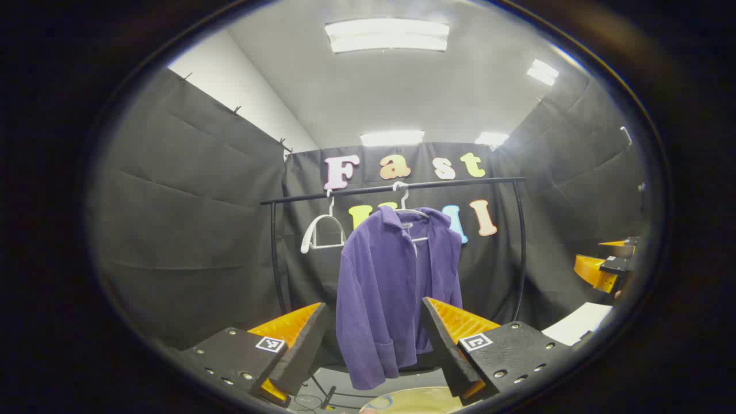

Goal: Grasp the clothes on the hanger with both hands and then place them into the laundry hamper below.

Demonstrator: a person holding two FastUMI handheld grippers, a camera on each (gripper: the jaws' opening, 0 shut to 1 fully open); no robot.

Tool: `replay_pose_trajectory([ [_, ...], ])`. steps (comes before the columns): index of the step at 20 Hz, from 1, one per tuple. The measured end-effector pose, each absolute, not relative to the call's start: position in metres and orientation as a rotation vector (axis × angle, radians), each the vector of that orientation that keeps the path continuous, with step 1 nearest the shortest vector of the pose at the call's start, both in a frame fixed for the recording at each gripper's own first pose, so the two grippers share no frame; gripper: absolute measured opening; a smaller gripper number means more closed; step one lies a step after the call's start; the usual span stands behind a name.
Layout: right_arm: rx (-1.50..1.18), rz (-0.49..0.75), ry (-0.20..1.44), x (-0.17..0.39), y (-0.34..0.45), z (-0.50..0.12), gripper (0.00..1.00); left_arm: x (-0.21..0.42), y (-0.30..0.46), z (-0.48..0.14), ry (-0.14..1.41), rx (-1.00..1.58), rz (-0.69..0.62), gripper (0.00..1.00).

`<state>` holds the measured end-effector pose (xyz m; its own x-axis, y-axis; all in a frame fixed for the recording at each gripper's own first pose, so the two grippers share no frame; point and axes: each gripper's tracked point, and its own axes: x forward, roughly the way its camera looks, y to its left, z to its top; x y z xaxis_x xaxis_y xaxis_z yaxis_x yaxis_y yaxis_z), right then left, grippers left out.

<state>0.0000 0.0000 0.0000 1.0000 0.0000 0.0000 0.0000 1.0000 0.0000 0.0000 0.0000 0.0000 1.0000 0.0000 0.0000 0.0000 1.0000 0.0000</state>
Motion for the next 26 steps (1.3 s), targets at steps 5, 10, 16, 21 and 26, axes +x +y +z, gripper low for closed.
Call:
replay_pose_trajectory([
  [5,-0.002,0.007,0.000,0.005,0.000,0.000,0.94,0.002,0.001,0.001,0.000,0.000,0.007,0.93],
  [10,-0.003,0.022,0.000,0.016,0.001,-0.001,0.93,0.004,-0.001,0.000,0.008,0.002,0.018,0.93],
  [16,0.013,0.044,-0.006,0.041,0.004,0.007,0.93,0.019,-0.009,0.010,-0.006,0.015,0.028,0.93],
  [21,0.023,0.101,-0.034,0.073,0.016,0.021,0.94,0.053,-0.026,0.013,-0.007,-0.008,0.030,0.93],
  [26,0.035,0.154,-0.081,0.110,0.028,0.037,0.93,0.084,-0.038,0.023,-0.019,-0.014,0.042,0.93],
])
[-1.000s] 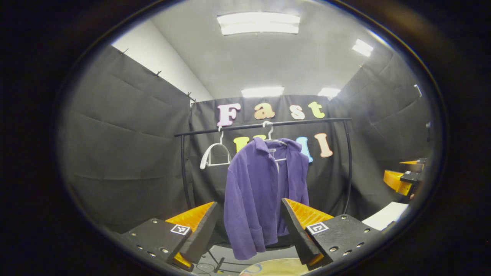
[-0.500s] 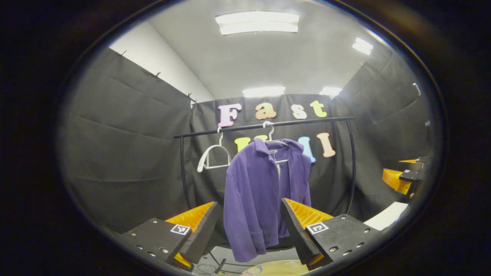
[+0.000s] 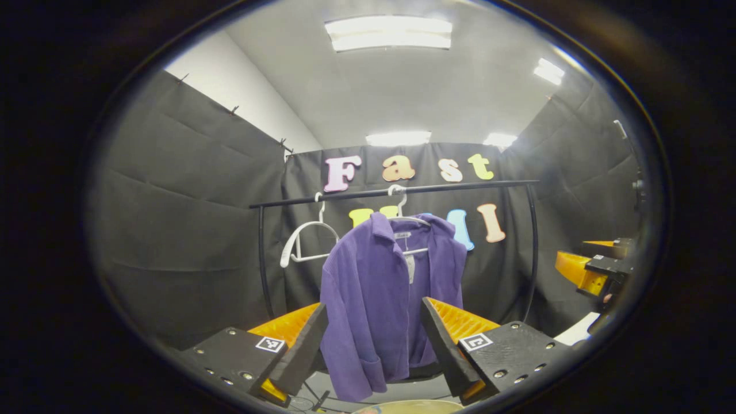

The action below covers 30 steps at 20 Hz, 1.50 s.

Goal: Grasp the clothes on the hanger with both hands and then place them into the laundry hamper below.

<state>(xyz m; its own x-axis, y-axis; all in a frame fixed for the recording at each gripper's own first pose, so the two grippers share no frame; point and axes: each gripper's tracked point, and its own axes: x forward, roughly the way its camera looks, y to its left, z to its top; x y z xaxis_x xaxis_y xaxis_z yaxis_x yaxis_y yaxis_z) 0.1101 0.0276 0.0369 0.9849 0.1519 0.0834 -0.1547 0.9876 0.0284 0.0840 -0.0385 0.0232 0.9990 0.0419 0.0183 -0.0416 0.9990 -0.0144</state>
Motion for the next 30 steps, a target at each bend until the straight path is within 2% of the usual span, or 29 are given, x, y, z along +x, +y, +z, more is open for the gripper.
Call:
replay_pose_trajectory([
  [14,0.079,0.312,-0.108,0.211,0.076,0.050,0.94,0.190,-0.067,0.018,-0.035,-0.029,0.074,0.93],
  [15,0.080,0.318,-0.109,0.219,0.079,0.050,0.94,0.199,-0.067,0.016,-0.033,-0.034,0.077,0.99],
  [16,0.083,0.325,-0.110,0.227,0.081,0.051,0.94,0.208,-0.068,0.012,-0.026,-0.038,0.083,0.93],
  [19,0.097,0.351,-0.098,0.251,0.092,0.046,0.94,0.235,-0.072,0.000,-0.007,-0.046,0.093,0.93],
  [20,0.101,0.366,-0.096,0.257,0.097,0.045,0.94,0.243,-0.074,-0.003,-0.007,-0.049,0.097,0.99],
  [21,0.104,0.380,-0.097,0.266,0.102,0.044,0.94,0.250,-0.074,-0.006,-0.007,-0.051,0.104,0.93],
  [30,0.155,0.483,-0.049,0.320,0.139,0.024,0.94,0.293,-0.060,-0.019,-0.037,-0.061,0.197,0.93],
])
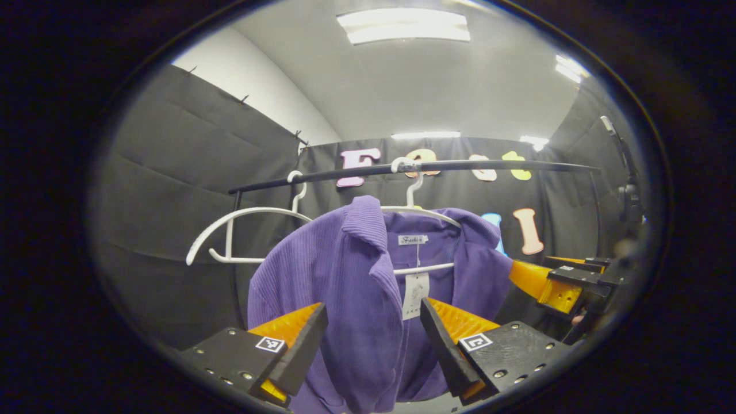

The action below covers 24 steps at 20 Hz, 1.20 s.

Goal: Grasp the clothes on the hanger with both hands and then place them into the laundry hamper below.

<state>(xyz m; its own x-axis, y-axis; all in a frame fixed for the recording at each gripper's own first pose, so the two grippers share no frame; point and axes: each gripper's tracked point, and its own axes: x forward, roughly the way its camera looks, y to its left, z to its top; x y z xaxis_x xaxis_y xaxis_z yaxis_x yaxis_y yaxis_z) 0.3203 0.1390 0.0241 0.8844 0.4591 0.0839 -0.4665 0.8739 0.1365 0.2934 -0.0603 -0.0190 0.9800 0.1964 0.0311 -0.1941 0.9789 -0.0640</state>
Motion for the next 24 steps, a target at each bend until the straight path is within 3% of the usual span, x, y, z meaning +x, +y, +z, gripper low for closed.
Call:
replay_pose_trajectory([
  [21,0.073,0.507,0.085,0.394,0.215,-0.052,0.92,0.344,-0.016,-0.068,0.064,0.068,0.390,0.92],
  [23,0.053,0.503,0.098,0.394,0.216,-0.057,0.81,0.345,-0.011,-0.071,0.073,0.067,0.398,0.58],
  [24,0.053,0.515,0.097,0.393,0.220,-0.056,0.65,0.341,-0.012,-0.072,0.082,0.062,0.392,0.41],
])
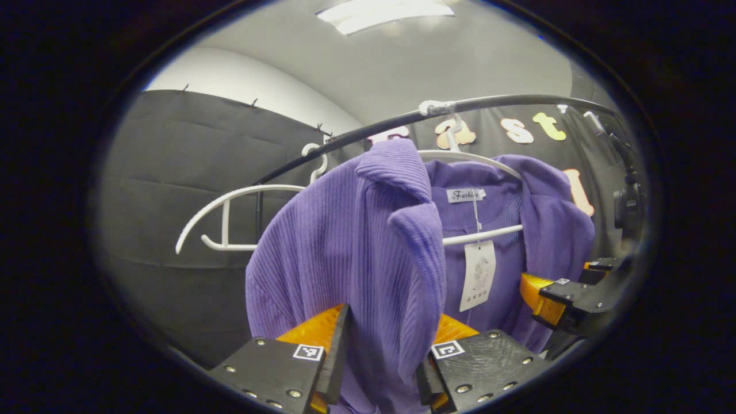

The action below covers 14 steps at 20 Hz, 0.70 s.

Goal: Grasp the clothes on the hanger with both hands and then place them into the laundry hamper below.

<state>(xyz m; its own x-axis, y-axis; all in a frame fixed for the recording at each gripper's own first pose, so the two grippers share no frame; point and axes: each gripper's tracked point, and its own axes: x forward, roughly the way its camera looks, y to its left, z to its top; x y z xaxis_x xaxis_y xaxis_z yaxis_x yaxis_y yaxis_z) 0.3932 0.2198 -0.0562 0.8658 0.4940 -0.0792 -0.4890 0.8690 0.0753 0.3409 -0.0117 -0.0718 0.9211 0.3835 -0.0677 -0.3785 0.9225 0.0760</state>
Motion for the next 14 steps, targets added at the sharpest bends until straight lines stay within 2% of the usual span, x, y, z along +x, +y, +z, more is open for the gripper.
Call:
replay_pose_trajectory([
  [1,0.051,0.517,0.090,0.392,0.218,-0.053,0.53,0.341,-0.012,-0.072,0.086,0.061,0.381,0.41],
  [2,0.040,0.500,0.069,0.392,0.212,-0.050,0.31,0.343,-0.013,-0.072,0.088,0.059,0.369,0.41],
  [3,0.039,0.497,0.051,0.392,0.208,-0.047,0.18,0.343,-0.014,-0.071,0.090,0.056,0.348,0.37],
  [4,0.042,0.511,0.044,0.389,0.211,-0.046,0.05,0.336,-0.006,-0.068,0.087,0.076,0.385,0.33],
  [6,0.044,0.518,0.020,0.381,0.210,-0.037,0.03,0.332,-0.003,-0.065,0.094,0.092,0.384,0.00],
  [12,0.014,0.484,-0.174,0.357,0.190,0.026,0.02,0.307,-0.020,-0.038,0.071,0.104,0.333,0.00],
  [13,0.002,0.480,-0.196,0.355,0.189,0.036,0.02,0.303,-0.021,-0.030,0.057,0.112,0.330,0.02],
  [14,-0.006,0.472,-0.215,0.354,0.187,0.044,0.02,0.299,-0.022,-0.024,0.049,0.119,0.326,0.00],
])
